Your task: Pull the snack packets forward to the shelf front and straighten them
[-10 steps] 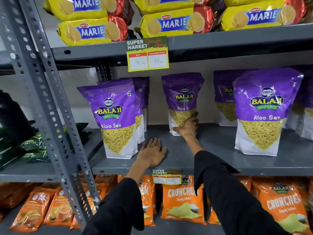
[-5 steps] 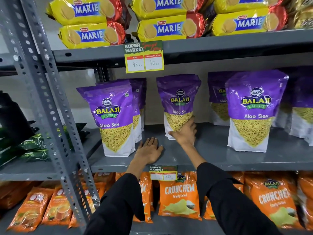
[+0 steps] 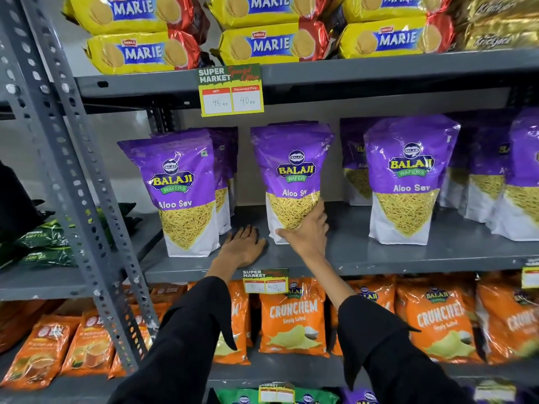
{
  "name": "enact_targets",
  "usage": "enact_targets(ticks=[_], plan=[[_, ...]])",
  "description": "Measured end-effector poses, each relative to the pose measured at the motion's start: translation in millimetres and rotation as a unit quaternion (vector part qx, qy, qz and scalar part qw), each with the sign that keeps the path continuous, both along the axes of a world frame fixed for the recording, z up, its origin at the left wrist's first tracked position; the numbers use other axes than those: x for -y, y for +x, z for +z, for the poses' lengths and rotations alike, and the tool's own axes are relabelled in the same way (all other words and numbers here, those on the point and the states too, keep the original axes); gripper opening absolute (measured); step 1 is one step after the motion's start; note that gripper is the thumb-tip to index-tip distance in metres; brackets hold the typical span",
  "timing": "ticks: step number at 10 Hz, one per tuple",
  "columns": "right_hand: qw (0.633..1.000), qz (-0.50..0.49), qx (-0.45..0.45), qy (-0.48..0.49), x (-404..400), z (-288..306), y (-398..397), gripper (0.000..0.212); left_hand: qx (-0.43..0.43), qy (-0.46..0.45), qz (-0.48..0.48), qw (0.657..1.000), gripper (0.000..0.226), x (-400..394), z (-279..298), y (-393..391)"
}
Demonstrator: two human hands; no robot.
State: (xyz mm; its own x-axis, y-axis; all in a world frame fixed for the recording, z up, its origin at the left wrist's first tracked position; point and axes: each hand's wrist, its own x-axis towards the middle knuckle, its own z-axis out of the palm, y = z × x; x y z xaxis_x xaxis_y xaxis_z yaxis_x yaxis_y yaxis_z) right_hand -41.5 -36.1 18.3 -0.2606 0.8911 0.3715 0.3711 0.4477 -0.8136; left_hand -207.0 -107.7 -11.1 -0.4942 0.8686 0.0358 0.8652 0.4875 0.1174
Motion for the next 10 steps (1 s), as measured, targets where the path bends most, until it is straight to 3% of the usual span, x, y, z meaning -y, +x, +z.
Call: enact_targets(ticks=[8,9,10], plan=[[0.999,0.033,-0.006,0.004,14.4,-13.0,16.5,0.137,0.004,-0.005,0.001,1.0,0.067,3.8,7.0,7.2],[0.996,0.052,-0.068,0.021,25.1,-17.8,30.0,0.133,0.016,0.015,-0.001,1.0,0.068,6.7,8.9,8.0],[0.979,0.021,-0.178,0.102,53.9,-66.9,74.4,0.095,0.014,0.096,-0.012,0.995,0.068,8.1,7.4,8.7]])
